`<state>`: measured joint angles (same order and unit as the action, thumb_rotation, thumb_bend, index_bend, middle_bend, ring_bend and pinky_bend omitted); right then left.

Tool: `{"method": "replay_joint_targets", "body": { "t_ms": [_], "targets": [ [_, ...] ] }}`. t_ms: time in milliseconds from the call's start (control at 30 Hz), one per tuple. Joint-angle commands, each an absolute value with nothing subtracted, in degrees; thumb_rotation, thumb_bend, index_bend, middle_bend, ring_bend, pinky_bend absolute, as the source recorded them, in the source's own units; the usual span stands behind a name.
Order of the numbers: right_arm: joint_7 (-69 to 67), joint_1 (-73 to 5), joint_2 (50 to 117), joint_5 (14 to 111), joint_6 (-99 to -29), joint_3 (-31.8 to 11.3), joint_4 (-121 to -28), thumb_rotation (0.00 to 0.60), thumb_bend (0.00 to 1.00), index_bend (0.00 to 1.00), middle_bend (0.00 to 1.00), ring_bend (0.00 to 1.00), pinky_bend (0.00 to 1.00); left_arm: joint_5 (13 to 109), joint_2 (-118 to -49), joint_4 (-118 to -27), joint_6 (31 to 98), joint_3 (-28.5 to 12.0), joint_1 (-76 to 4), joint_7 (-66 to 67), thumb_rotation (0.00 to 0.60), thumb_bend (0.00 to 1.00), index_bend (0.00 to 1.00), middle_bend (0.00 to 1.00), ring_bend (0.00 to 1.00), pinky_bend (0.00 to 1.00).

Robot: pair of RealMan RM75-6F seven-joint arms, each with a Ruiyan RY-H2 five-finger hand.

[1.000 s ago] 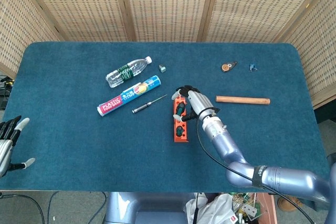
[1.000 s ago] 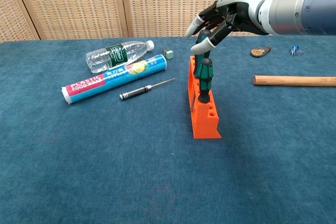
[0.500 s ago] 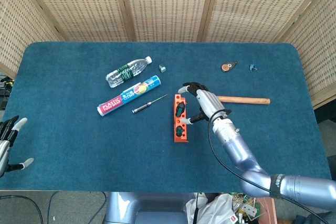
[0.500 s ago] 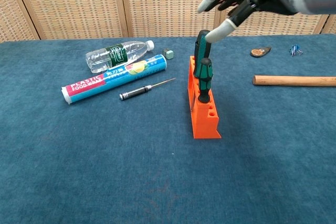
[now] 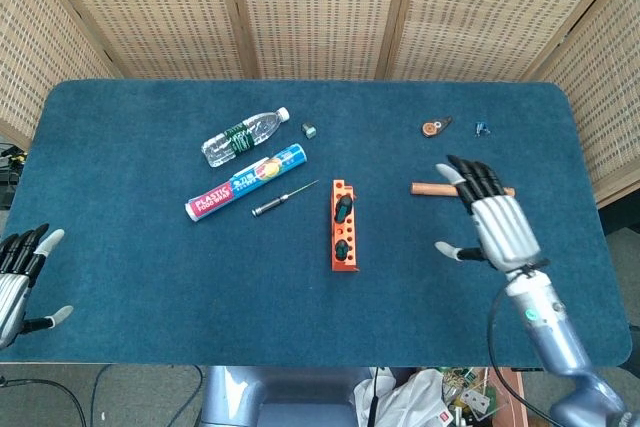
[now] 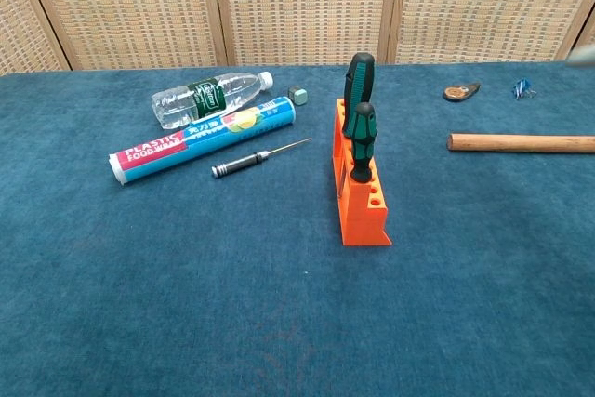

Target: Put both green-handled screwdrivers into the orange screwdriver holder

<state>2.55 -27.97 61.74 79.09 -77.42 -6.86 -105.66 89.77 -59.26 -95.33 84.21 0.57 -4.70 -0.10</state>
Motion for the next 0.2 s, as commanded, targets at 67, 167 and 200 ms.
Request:
{"method": "replay_joint_targets", "body": {
  "t_ms": [67, 167, 200],
  "targets": [
    [1.97, -15.38, 65.29, 89.49, -92.12, 1.09, -89.83, 0.600, 0.00, 0.04, 0.00, 0.00, 0.00, 91.51, -60.85, -93.76, 85.65, 0.98, -4.40, 0.69, 0.600, 0.00, 0.00, 0.00, 0.00, 0.00],
    [2.37, -12.46, 68.06, 90.20, -95.56, 1.45, -85.05, 0.600, 0.00, 0.02, 0.00, 0.00, 0.00, 92.48, -61.75, -92.81, 86.73, 1.12, -4.09, 0.82, 0.600, 0.00, 0.00, 0.00, 0.00, 0.00],
    [2.49, -11.72, 68.60, 90.29, -96.31, 1.48, -84.07, 0.600, 0.00, 0.02, 0.00, 0.00, 0.00, 92.74, -61.92, -92.60, 87.03, 1.19, -3.98, 0.83, 0.600, 0.00, 0.00, 0.00, 0.00, 0.00]
  ]
}}
